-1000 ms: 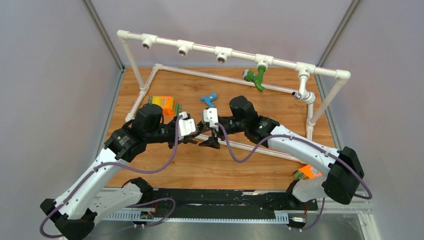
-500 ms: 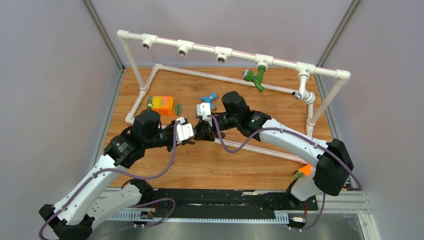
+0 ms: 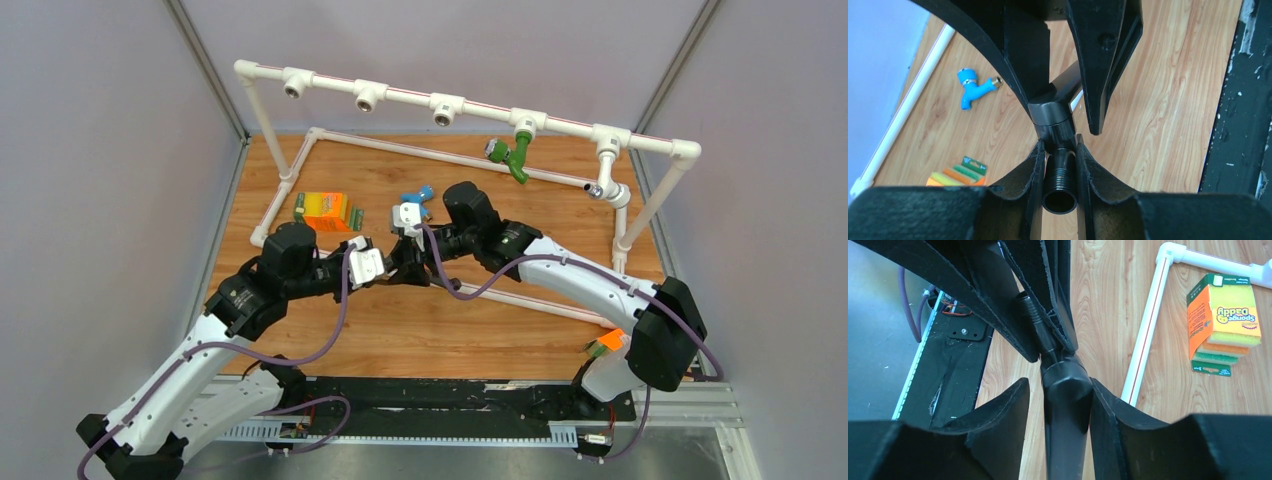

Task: Install the water faucets

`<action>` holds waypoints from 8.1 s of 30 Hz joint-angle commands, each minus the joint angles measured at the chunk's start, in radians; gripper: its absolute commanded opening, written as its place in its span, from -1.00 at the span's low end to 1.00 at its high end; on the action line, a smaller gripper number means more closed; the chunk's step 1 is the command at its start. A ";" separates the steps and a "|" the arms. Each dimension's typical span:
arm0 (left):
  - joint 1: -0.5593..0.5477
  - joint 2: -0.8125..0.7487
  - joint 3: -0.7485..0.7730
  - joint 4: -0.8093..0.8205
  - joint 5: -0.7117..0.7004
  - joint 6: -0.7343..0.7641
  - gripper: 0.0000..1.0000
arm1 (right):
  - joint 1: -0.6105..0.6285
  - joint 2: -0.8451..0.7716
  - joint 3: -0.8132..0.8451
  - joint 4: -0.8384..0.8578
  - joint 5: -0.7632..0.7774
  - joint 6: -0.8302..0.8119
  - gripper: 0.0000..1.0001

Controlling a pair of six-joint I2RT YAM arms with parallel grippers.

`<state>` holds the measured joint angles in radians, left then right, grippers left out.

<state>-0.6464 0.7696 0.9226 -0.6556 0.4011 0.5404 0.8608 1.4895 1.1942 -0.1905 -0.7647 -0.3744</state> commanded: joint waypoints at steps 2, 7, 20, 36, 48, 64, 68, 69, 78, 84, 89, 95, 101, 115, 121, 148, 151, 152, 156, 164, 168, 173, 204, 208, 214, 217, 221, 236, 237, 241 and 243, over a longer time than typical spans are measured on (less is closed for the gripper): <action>0.004 -0.004 0.032 0.163 0.111 0.000 -1.00 | 0.011 0.012 0.051 -0.003 -0.094 -0.011 -0.03; 0.004 0.028 0.053 0.140 0.139 -0.007 -1.00 | 0.012 0.023 0.067 -0.013 -0.128 -0.029 -0.08; 0.005 -0.001 0.030 0.241 0.041 -0.144 -0.92 | -0.023 0.006 0.047 -0.064 -0.110 -0.054 -1.00; 0.008 -0.234 -0.086 0.617 -0.450 -0.586 0.31 | -0.082 -0.181 -0.152 0.505 0.235 0.569 -1.00; 0.008 -0.389 -0.412 0.977 -0.308 -0.974 0.46 | -0.080 -0.385 -0.468 1.072 0.521 1.110 -1.00; 0.007 -0.078 -0.475 1.410 -0.024 -1.257 0.45 | -0.032 -0.388 -0.582 1.273 0.628 1.235 -1.00; 0.007 -0.035 -0.465 1.442 -0.045 -1.283 0.35 | -0.022 -0.377 -0.591 1.300 0.630 1.241 -1.00; 0.007 -0.027 -0.462 1.444 -0.045 -1.286 0.31 | -0.022 -0.376 -0.594 1.306 0.631 1.243 -1.00; 0.007 0.042 -0.441 1.513 -0.018 -1.321 -0.68 | -0.020 -0.356 -0.593 1.303 0.598 1.226 -1.00; 0.007 -0.027 -0.420 1.375 -0.059 -1.228 -1.00 | -0.020 -0.383 -0.576 1.163 0.573 1.140 -0.58; 0.007 -0.125 -0.369 1.061 -0.093 -1.088 -1.00 | -0.025 -0.469 -0.532 0.969 0.578 1.011 0.21; 0.007 -0.154 -0.300 0.884 -0.035 -1.017 -1.00 | -0.034 -0.503 -0.453 0.835 0.518 0.898 0.36; 0.007 -0.139 -0.262 0.834 0.030 -0.987 -1.00 | -0.037 -0.482 -0.430 0.842 0.458 0.910 0.31; 0.007 -0.131 -0.254 0.875 0.097 -0.994 -0.99 | -0.040 -0.443 -0.435 0.818 0.479 0.965 -0.05; 0.007 -0.133 -0.254 0.895 0.097 -1.008 -1.00 | -0.039 -0.439 -0.458 0.838 0.481 0.982 -0.27; 0.007 -0.133 -0.379 1.036 0.027 -1.007 0.35 | -0.040 -0.482 -0.562 0.919 0.706 1.137 -1.00; 0.007 -0.148 -0.424 1.102 -0.002 -1.014 0.45 | -0.040 -0.491 -0.579 0.922 0.754 1.174 -1.00; 0.007 -0.153 -0.447 1.134 -0.008 -1.016 0.50 | -0.040 -0.492 -0.587 0.925 0.763 1.186 -1.00; 0.007 -0.156 -0.498 1.192 -0.042 -1.028 0.58 | -0.043 -0.505 -0.617 0.939 0.832 1.227 -1.00; 0.007 -0.104 -0.557 1.324 -0.025 -1.082 0.75 | -0.045 -0.506 -0.628 0.948 0.866 1.287 -1.00; 0.007 -0.056 -0.581 1.407 -0.004 -1.125 0.76 | -0.045 -0.508 -0.648 0.974 0.878 1.321 -1.00; 0.007 -0.009 -0.594 1.461 -0.024 -1.174 0.76 | -0.043 -0.503 -0.660 1.002 0.883 1.344 -1.00; -0.119 0.358 -0.604 1.959 -0.116 -1.292 0.56 | 0.046 -0.417 -0.720 1.183 0.964 1.493 -1.00; -0.133 0.416 -0.599 2.051 -0.143 -1.294 0.43 | 0.063 -0.408 -0.723 1.198 0.979 1.505 -1.00; -0.145 0.458 -0.599 2.124 -0.160 -1.301 0.20 | 0.076 -0.399 -0.722 1.203 0.987 1.503 -1.00; -0.151 0.461 -0.593 2.130 -0.160 -1.300 0.17 | 0.081 -0.391 -0.722 1.205 0.989 1.503 -1.00; -0.154 0.455 -0.590 2.130 -0.157 -1.297 -0.16 | 0.087 -0.382 -0.719 1.215 0.986 1.502 -1.00; -0.156 0.268 -0.597 1.827 -0.252 -1.278 -1.00 | 0.092 -0.405 -0.739 1.199 0.992 1.404 -0.28; -0.156 0.235 -0.593 1.790 -0.268 -1.275 -0.99 | 0.092 -0.419 -0.730 1.171 0.998 1.375 -0.02; -0.154 0.140 -0.562 1.543 -0.330 -1.243 -1.00 | 0.086 -0.485 -0.671 0.997 1.009 1.219 0.70; -0.148 0.094 -0.553 1.394 -0.372 -1.223 -1.00 | 0.081 -0.521 -0.627 0.880 1.012 1.111 0.91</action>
<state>-0.8028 0.9524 0.3042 0.9668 0.1307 -0.7307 0.9478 1.0435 0.4618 0.8608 0.2436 0.9489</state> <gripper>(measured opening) 0.403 0.867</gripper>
